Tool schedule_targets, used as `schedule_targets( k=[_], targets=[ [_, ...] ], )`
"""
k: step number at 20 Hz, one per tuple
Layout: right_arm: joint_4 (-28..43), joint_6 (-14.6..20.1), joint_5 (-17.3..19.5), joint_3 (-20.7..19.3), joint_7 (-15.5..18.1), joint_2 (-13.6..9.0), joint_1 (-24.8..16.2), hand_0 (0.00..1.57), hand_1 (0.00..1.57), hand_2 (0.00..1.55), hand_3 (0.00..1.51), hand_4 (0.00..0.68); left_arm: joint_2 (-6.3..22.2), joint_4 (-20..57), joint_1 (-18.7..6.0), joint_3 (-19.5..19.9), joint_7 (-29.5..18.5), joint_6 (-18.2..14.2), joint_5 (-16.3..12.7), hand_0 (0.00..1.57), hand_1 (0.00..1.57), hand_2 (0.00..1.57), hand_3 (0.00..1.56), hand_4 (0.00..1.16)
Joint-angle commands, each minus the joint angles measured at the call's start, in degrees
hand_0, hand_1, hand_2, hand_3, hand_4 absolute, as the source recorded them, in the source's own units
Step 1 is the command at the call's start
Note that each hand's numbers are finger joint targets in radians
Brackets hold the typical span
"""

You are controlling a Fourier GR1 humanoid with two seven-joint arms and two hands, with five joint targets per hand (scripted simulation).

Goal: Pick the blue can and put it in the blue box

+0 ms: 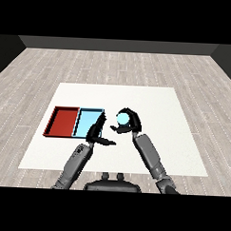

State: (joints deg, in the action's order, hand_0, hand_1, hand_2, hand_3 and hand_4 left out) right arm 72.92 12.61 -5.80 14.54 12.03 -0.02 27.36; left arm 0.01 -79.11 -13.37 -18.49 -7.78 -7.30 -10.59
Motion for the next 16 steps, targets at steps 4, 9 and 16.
schedule_targets(
  k=[4, 9, 16],
  targets=[
    [5.1, 2.3, 1.1, 4.7, -0.7, 0.0, -5.0, 1.44, 1.44, 1.46, 1.43, 0.619, 0.0, 3.4, -1.7, -0.9, -0.9, -1.0, -1.5, 0.00, 0.00, 0.00, 0.00, 0.00],
    [5.0, 3.8, 0.2, 6.2, -2.2, 0.0, -0.6, 1.44, 1.44, 1.46, 1.42, 0.614, 0.0, 6.3, -3.2, -8.8, -3.9, -8.1, -5.4, 0.00, 0.00, 0.00, 0.00, 0.00],
    [2.1, 2.7, -0.4, 7.8, 2.3, 0.0, -2.1, 1.43, 1.43, 1.46, 1.42, 0.624, 0.0, 10.2, -9.2, -9.6, -3.2, -9.0, -7.9, 0.00, 0.00, 0.00, 0.00, 0.00]
  ],
)
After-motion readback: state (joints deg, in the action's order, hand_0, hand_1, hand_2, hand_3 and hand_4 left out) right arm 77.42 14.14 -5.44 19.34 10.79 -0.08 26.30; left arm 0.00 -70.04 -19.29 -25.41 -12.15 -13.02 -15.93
